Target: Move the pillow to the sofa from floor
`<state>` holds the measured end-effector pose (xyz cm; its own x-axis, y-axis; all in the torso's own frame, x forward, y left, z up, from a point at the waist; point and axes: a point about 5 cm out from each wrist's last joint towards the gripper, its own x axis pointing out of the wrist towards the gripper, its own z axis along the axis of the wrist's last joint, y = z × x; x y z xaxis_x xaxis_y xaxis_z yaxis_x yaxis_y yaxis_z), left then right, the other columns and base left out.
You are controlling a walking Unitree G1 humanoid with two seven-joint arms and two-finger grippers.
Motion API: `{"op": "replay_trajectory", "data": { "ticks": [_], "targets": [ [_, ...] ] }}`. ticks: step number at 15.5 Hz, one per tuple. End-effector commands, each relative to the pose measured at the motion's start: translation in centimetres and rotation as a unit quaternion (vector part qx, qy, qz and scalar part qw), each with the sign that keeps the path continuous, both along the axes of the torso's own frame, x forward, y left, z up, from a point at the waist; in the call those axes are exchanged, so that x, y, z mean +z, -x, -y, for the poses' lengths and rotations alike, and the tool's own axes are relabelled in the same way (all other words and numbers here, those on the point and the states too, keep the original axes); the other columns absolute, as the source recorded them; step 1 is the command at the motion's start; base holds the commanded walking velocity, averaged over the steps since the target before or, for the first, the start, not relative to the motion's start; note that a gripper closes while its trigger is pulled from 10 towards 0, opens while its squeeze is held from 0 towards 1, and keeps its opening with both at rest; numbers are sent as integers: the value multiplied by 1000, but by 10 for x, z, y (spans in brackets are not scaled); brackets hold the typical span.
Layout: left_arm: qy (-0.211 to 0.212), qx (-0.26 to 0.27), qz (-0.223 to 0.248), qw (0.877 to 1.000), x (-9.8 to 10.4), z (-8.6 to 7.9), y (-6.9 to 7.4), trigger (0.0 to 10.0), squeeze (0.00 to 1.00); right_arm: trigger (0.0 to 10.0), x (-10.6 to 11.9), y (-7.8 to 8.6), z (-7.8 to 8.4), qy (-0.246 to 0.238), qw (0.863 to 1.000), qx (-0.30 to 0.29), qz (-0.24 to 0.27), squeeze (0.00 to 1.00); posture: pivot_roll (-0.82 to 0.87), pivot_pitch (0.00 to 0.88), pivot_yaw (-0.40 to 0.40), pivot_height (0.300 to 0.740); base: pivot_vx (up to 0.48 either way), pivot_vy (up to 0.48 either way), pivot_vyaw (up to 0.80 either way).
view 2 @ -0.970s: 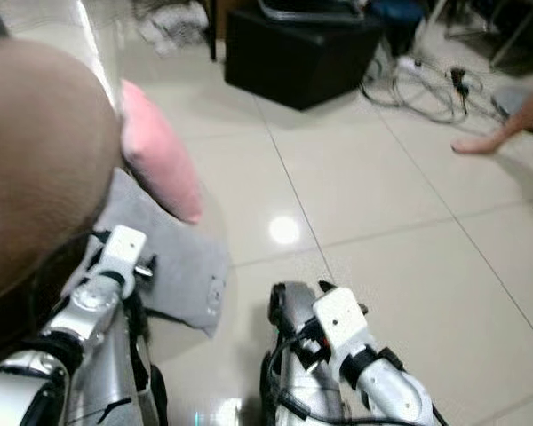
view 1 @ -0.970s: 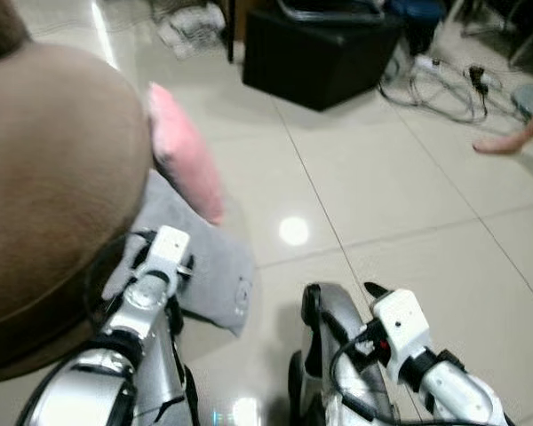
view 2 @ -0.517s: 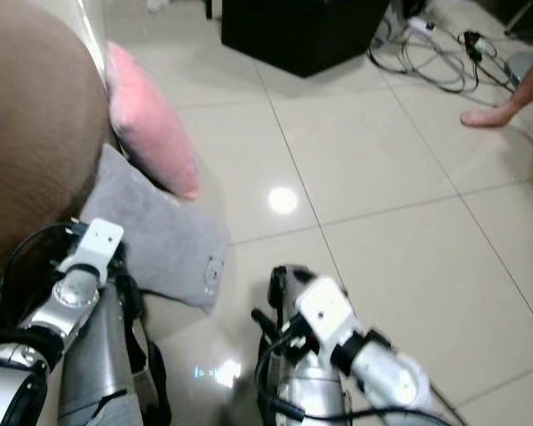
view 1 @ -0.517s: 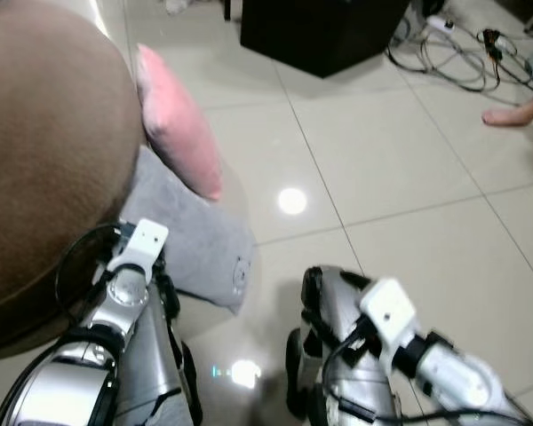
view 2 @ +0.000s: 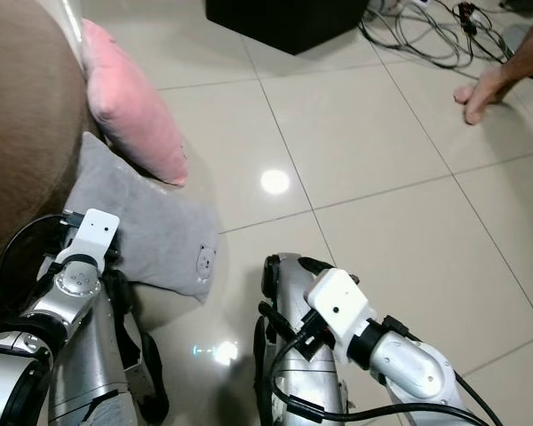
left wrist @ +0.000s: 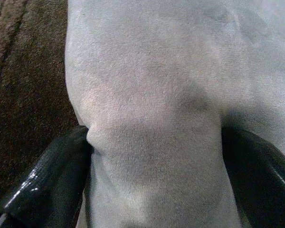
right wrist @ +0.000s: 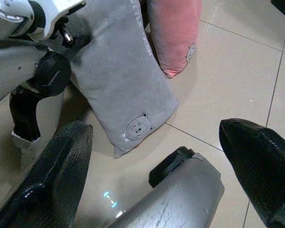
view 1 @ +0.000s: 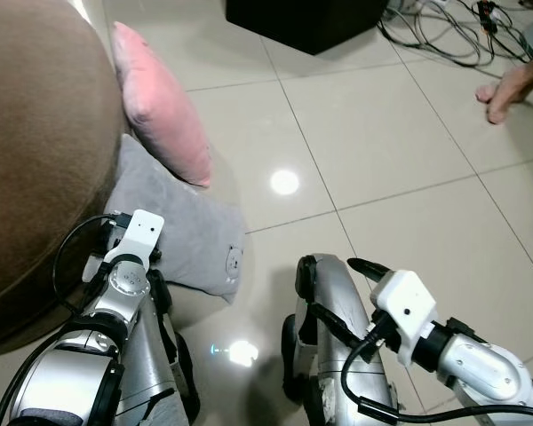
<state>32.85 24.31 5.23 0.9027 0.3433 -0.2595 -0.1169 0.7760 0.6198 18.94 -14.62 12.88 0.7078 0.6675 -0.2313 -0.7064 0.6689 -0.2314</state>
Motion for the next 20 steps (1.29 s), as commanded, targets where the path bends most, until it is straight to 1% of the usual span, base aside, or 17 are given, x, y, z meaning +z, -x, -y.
{"op": "replay_trajectory", "data": {
  "ticks": [1,6,13,20],
  "targets": [
    [-14,3,-18,1000,-6,2,4,0,0,10000,2,4,4,5,1000,5,-4,0,-222,341,-156,475,0,0,0],
    [-24,12,-15,1000,-3,-2,2,0,0,10000,6,5,10,20,1000,23,-5,0,-227,350,-157,475,0,0,0],
    [-28,17,-6,999,0,-4,1,0,0,10000,7,5,10,15,999,33,-8,0,-225,351,-166,475,0,0,0],
    [-20,21,-2,1000,1,-4,0,0,0,10000,7,6,9,12,999,33,-8,0,-220,342,-164,475,0,0,0]
  ]
}}
